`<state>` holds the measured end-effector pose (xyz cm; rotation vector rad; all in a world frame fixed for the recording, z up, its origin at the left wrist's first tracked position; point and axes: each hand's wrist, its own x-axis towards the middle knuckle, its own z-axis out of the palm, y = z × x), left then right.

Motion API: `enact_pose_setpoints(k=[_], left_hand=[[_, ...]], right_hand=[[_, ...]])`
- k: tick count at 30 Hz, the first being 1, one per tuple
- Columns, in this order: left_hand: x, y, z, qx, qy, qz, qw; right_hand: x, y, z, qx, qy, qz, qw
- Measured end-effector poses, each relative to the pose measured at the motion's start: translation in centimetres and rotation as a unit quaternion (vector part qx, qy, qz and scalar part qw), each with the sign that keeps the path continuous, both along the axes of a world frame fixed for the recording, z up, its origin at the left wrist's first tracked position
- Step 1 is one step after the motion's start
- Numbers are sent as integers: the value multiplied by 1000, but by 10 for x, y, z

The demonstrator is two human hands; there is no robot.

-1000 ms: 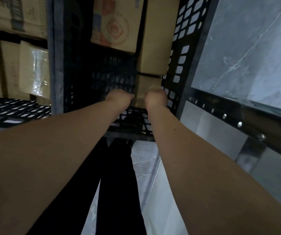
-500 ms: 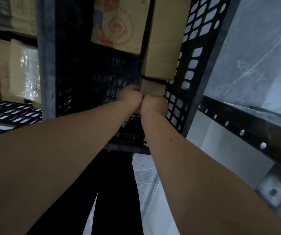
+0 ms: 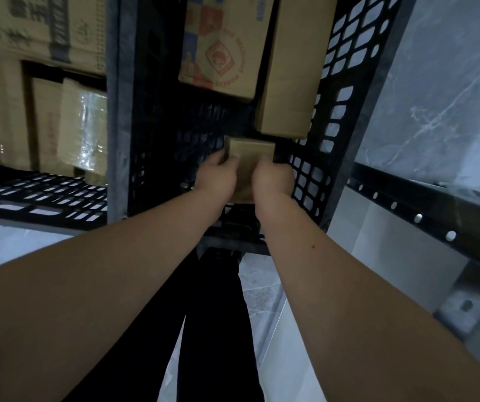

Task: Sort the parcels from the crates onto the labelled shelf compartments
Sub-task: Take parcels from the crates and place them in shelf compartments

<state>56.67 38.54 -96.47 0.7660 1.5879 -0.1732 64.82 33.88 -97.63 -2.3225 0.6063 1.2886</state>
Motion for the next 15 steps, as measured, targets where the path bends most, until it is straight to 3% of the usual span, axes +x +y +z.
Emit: enact_pose_setpoints(k=[6,15], left_hand=[[-19,17,58,42,9,87,995],[-40,37,182,78,-21,69,994]], right_hand=[[5,-5,60,51,42,-165,984],[-3,1,172,123,47,-224,966]])
